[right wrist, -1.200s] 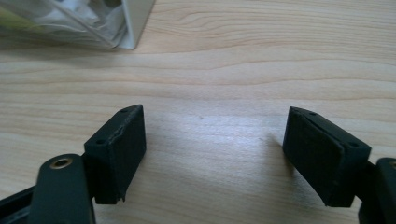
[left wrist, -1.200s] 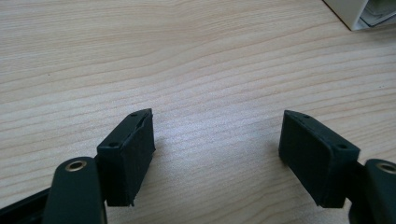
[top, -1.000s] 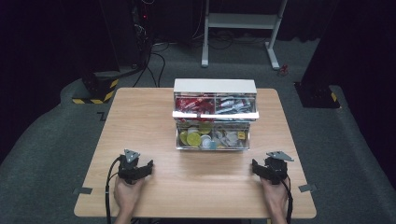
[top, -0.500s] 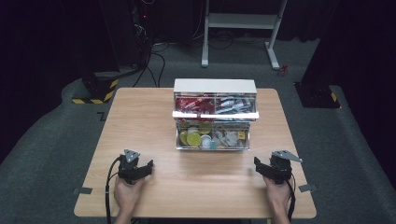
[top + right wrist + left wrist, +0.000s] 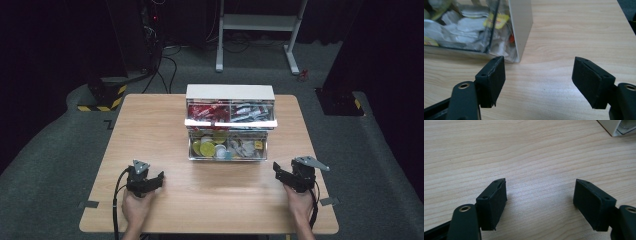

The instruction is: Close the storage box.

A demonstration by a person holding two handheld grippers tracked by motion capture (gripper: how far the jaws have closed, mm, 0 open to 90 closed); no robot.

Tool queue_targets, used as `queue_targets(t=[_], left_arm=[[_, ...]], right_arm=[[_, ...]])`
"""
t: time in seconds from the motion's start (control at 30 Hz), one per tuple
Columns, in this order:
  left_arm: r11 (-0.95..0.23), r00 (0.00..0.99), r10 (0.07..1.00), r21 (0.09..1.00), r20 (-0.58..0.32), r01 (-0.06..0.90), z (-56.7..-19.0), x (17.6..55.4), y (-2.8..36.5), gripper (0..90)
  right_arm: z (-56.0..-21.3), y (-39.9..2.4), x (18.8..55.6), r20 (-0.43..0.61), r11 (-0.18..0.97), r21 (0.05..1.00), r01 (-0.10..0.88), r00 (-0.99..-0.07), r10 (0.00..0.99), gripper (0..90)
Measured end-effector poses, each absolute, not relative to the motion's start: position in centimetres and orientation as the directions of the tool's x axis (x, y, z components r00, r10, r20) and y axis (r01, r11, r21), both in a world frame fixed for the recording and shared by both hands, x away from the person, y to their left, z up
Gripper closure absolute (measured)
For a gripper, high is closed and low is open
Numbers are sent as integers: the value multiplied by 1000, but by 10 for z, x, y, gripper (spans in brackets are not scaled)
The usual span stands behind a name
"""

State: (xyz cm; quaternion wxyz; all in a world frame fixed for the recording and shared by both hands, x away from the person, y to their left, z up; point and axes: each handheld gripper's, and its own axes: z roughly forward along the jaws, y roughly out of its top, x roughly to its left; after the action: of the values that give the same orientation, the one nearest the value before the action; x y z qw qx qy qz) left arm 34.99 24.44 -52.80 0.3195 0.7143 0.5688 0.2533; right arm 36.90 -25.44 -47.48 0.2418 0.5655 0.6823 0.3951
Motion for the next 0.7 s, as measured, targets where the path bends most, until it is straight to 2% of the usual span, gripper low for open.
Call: queue_targets(t=[0.43,0.7], left_arm=[[-149,225,974,744,-2,652,-528,350,244,274],[-148,226,974,744,-5,652,-528,350,245,273]], right_arm=[[-443,-251,371,119,70,833,549,-300,946,284],[-415,-246,370,117,77,858,509,-338,934,250]])
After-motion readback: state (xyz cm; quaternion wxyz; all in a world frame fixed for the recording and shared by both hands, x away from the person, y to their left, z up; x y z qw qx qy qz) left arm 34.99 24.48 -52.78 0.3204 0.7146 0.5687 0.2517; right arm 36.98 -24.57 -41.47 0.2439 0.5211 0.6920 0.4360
